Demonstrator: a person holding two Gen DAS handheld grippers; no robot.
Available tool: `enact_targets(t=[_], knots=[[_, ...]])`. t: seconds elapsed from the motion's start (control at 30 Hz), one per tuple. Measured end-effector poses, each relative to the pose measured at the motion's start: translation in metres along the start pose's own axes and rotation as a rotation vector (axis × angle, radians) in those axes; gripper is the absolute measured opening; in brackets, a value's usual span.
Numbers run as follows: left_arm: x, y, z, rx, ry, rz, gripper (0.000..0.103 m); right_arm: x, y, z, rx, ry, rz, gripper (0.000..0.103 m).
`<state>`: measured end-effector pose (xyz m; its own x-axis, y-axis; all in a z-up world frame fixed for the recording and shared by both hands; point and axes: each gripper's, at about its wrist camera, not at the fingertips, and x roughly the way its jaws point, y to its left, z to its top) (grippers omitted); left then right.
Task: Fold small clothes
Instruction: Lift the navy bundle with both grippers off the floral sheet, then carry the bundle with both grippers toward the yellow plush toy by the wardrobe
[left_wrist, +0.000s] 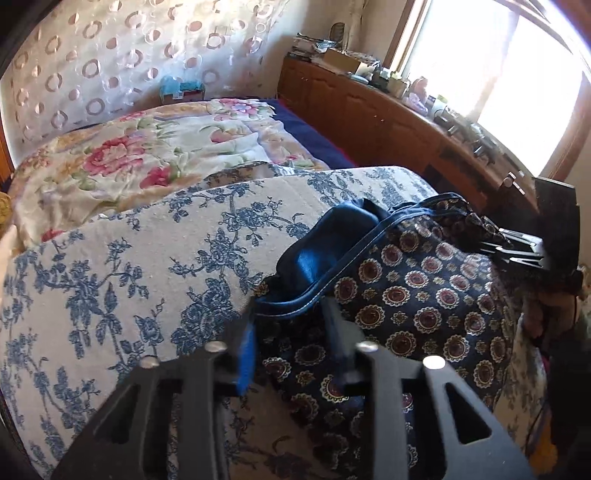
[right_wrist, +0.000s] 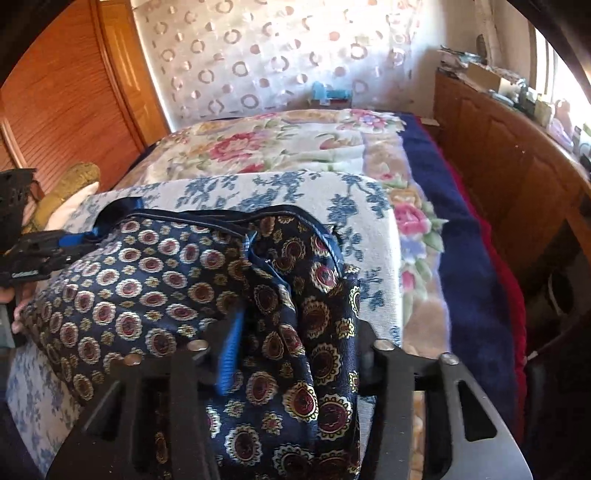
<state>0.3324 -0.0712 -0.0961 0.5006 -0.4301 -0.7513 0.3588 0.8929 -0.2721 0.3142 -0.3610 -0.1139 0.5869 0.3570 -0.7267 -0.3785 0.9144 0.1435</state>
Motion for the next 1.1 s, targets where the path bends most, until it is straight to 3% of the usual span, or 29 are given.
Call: enact_targets(t=[0.03,0.07,0.17,0.63,1.1], knots=[[0.000,0.001,0.000,-0.008,0.001,-0.015,0.010,-0.001,0.000,0.000,0.001,0.002,0.019,0.026],[-0.001,0.000,-0.001,-0.015,0.002,-0.039,0.007,-0.002,0.000,-0.001,0.003,0.001,0.035,0.018],[-0.012,-0.007,-0.003,0.010,-0.029,-0.036,0.004,-0.008,0.005,-0.002,-0.008,-0.025,0.038,0.013],[-0.085,-0.023,-0.001,0.050,-0.181,0.032,0.004,-0.060,0.045,0.017,-0.075,-0.196,0.013,0.011],[-0.172,0.012,-0.025,-0.010,-0.347,0.095,0.003,-0.069,0.121,0.062,-0.245,-0.285,0.051,0.011]])
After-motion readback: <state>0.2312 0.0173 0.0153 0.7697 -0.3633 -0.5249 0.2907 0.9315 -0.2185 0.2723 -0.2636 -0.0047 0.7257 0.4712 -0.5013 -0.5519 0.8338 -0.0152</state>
